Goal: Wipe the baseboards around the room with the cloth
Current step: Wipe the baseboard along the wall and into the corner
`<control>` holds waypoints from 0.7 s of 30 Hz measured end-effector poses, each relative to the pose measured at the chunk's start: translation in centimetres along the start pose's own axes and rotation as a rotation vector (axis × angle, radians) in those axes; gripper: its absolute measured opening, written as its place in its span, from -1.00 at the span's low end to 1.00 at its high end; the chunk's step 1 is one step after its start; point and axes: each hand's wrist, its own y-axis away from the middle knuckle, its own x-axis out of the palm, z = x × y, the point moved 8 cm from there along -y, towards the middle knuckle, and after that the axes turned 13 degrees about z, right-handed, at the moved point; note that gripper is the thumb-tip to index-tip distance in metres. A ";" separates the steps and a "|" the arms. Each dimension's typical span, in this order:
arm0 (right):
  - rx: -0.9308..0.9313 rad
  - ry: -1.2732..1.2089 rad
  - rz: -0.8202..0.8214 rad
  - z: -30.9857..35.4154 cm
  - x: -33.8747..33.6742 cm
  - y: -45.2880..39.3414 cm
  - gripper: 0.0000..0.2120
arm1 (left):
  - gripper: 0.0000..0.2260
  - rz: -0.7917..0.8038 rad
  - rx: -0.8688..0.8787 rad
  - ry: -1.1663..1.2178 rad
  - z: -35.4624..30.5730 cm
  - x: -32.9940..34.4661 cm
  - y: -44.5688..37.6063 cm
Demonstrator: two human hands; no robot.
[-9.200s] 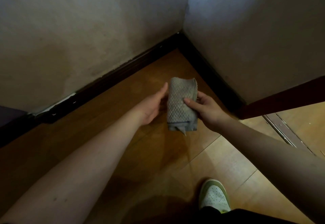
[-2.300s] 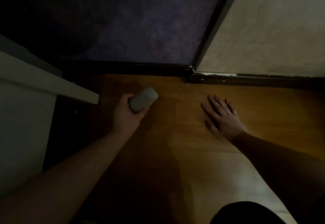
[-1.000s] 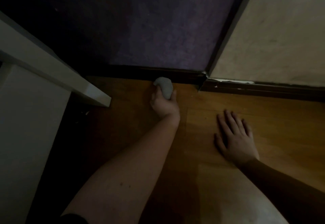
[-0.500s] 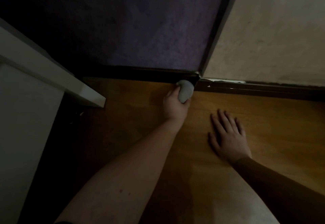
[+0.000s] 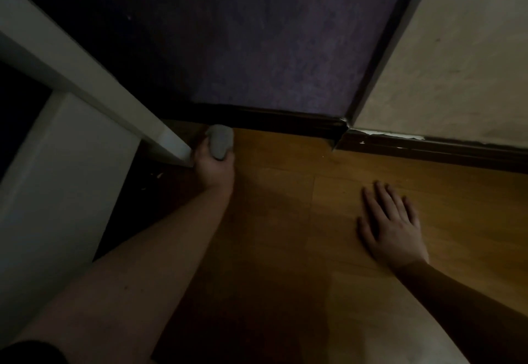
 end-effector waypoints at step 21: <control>-0.002 0.015 -0.012 0.3 0.0 0.0 -0.37 | -0.49 0.092 0.111 0.183 -9.8 13.1 7.5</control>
